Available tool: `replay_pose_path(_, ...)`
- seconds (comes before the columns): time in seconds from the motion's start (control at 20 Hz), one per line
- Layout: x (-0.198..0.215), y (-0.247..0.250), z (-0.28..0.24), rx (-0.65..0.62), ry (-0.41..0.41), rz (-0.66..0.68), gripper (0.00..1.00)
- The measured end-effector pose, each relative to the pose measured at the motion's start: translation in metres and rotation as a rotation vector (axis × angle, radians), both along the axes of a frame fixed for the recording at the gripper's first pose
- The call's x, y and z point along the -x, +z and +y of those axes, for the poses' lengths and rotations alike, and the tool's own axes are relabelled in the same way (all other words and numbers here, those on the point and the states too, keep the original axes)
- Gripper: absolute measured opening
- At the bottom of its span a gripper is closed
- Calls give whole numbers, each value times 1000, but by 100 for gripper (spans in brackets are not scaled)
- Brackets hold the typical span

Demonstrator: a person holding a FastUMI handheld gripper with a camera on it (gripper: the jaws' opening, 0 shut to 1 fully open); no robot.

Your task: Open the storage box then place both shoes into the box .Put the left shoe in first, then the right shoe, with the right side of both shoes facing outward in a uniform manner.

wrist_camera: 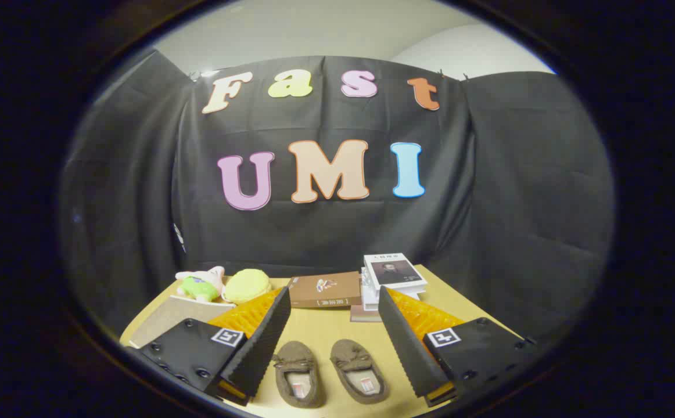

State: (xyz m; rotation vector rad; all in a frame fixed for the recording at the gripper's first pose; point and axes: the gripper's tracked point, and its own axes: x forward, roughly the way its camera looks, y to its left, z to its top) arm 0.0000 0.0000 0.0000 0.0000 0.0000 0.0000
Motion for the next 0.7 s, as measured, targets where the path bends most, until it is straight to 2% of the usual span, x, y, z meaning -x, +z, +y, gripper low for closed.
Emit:
replay_pose_path(0.35, 8, -3, -12, -48, 6, -2, 98)
replay_pose_path(0.7, 15, -6, -4, -89, 67, -10, 97)
